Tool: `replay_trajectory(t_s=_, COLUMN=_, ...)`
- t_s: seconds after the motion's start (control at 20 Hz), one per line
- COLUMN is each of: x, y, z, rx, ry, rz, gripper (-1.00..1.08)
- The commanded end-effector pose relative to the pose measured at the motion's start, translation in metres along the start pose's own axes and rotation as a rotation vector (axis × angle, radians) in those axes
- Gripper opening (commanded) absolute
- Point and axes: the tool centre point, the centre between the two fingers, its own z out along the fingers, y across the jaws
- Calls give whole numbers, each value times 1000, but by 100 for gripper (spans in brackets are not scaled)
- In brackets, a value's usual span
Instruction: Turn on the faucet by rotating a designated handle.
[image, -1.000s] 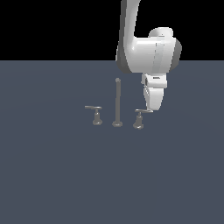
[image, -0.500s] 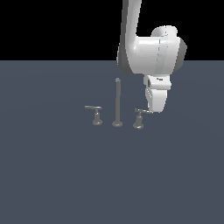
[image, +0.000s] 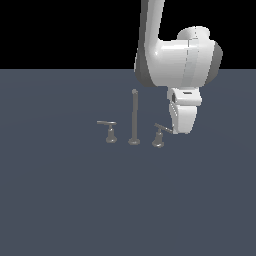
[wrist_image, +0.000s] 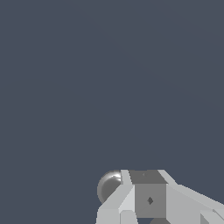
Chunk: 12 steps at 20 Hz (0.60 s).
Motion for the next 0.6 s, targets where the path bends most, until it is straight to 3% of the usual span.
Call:
replay_trajectory(t_s=0.0, x=-10, y=12, z=-1, rx=-11, ry=-6, rz=-13, gripper=-100)
replay_trajectory(t_s=0.1, x=-1, y=7, z=0, rx=-6, ry=-1, rz=0, gripper=-100)
replay_trajectory(t_s=0.55, x=-37, y=30, z=-1, rx=-11, ry=-5, rz=-10, gripper=-100)
